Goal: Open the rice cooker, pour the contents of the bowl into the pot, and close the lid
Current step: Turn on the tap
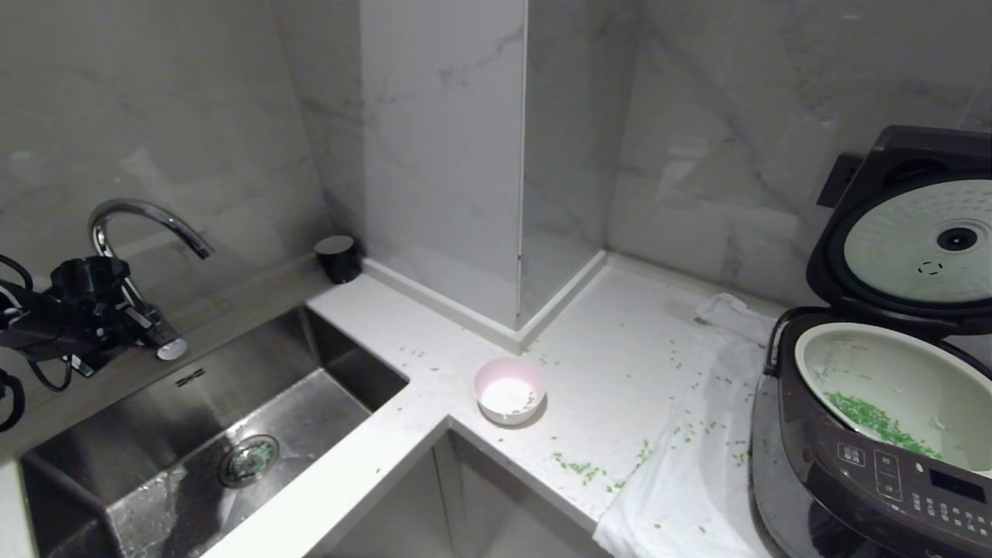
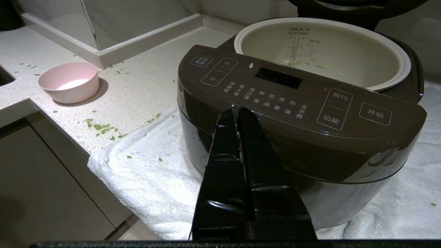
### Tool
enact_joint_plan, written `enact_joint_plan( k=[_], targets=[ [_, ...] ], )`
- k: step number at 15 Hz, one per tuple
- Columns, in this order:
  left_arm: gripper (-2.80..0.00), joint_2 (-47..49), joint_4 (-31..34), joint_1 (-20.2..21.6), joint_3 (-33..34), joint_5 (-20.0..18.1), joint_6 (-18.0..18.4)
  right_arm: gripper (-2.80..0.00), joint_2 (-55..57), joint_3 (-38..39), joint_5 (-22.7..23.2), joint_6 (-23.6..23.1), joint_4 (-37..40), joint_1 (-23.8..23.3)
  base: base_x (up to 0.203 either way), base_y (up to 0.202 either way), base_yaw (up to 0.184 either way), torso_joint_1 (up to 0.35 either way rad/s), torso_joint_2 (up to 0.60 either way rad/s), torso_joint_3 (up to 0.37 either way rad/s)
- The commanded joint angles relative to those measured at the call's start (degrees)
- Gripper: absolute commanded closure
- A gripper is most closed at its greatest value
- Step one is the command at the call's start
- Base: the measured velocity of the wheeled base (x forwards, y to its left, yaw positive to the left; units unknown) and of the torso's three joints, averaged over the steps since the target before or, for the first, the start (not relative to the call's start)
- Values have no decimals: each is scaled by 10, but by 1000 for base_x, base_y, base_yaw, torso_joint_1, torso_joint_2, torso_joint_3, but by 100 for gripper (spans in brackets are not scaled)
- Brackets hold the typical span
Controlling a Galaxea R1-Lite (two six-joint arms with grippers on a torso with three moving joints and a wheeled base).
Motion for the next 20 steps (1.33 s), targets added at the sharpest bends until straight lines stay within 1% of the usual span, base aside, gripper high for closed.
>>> enact_joint_plan(
  k=[1,14,20],
  targets=[
    [0,-3,0,0,-1,1,-2,0,1,0,0,0,0,0,0,0,0,-7,7,40],
    [0,-11,12,-2,1,1,-1,0,1,0,0,0,0,0,0,0,0,0,0,0],
    [0,-4,12,-1,-12,1,-2,0,1,0,0,0,0,0,0,0,0,0,0,0]
  ],
)
